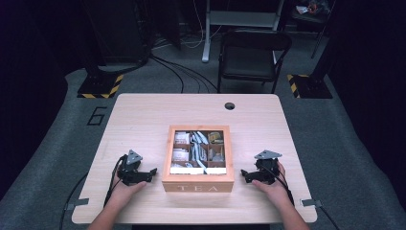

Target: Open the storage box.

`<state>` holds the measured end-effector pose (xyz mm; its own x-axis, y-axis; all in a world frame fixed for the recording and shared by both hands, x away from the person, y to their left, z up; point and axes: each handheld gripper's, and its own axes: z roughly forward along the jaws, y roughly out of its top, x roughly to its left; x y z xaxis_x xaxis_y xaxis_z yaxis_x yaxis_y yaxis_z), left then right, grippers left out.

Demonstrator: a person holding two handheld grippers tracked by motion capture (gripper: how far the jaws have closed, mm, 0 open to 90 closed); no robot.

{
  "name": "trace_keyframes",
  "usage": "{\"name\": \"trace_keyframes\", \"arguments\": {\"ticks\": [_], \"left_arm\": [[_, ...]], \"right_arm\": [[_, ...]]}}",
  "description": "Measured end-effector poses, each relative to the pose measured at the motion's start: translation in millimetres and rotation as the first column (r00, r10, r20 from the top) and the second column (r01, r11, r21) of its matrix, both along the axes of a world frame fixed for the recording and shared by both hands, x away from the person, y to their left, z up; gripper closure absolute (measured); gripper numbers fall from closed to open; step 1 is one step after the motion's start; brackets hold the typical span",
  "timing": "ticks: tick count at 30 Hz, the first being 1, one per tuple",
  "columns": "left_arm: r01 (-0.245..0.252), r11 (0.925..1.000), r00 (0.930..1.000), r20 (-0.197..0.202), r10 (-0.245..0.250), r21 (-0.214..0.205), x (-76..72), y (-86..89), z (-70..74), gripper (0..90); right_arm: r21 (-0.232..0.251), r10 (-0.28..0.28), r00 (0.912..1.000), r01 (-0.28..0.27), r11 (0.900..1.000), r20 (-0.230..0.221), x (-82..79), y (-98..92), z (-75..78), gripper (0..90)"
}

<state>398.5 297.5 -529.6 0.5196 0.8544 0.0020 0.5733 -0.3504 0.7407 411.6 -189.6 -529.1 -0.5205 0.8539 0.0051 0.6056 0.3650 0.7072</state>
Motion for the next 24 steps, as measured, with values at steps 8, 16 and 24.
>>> {"name": "trace_keyframes", "arguments": {"ticks": [8,16,24], "left_arm": [[-0.005,1.0,1.0,0.003,0.005,-0.002,-0.1,1.0,0.2,15.3],[-0.009,0.9999,0.9999,0.01,0.009,-0.008,-0.5,2.9,0.3,18.9],[-0.024,0.9994,0.9997,-0.005,0.024,-0.024,-0.8,5.9,3.0,26.4]], "right_arm": [[0.001,-0.001,1.0,0.001,1.0,0.001,0.1,0.1,-0.1,0.0],[0.002,-0.002,1.0,0.002,1.0,0.004,0.0,-0.2,-0.1,0.0],[0.006,0.01,0.9997,-0.01,0.9999,0.024,-2.0,-4.2,4.7,23.1]]}}
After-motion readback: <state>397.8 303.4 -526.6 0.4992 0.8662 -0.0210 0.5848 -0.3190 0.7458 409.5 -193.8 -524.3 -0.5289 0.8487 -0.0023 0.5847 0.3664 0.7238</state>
